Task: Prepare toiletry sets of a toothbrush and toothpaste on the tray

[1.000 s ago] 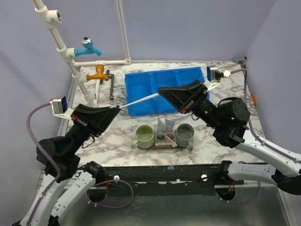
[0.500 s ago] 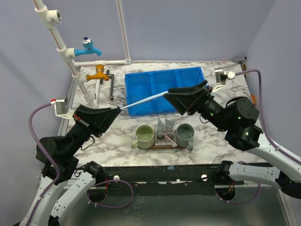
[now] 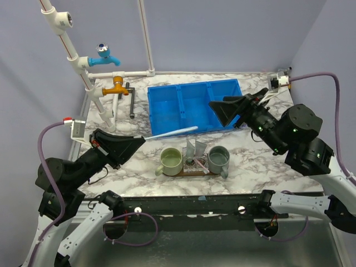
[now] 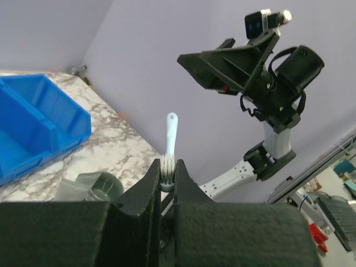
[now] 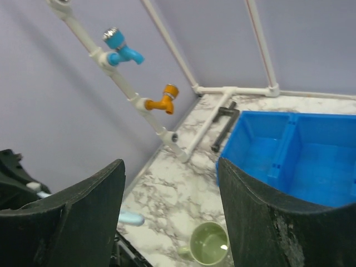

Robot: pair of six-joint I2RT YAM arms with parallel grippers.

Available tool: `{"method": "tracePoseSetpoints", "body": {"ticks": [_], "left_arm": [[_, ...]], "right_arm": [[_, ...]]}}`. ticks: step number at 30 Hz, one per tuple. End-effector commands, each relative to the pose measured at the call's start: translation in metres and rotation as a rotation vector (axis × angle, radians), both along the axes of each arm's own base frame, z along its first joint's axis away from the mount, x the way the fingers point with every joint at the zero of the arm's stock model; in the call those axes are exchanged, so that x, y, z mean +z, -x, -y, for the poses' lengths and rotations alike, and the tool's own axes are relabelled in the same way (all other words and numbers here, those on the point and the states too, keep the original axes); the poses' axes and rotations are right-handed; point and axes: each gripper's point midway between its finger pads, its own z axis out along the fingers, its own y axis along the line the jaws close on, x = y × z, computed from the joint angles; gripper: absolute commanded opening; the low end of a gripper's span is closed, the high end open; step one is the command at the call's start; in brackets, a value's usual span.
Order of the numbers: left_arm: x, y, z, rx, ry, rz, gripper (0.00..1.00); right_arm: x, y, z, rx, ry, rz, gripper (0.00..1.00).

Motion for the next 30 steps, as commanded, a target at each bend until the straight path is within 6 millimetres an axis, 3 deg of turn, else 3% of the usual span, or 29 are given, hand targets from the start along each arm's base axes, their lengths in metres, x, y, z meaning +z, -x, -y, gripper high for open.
{"method": "tracePoseSetpoints", "body": {"ticks": [1,10,17,30], "left_arm": [[-0.024,0.009,0.009,-0.074,-0.166,-0.018,0.0],[-0.074,0.003,0.008,-0.065,-0.31,-0.156,0.0],[-0.114,-0.003,0.016,-0.069,-0.393,-0.256,0.0],[-0.156,-0.018,0.013,0.067,-0.582,-0.363,0.0]], "right_arm": [[-0.042,-0.019,0.015,-0.126,0.234,-0.059,0.7],[-0.057,-0.022,0.017,-0.149,0.278,-0.074,0.7],[-0.071,-0.027,0.005,-0.139,0.306,-0.102,0.7],[-0.093,-0.035,-0.008,-0.143,0.352,-0.14,0.7]]}}
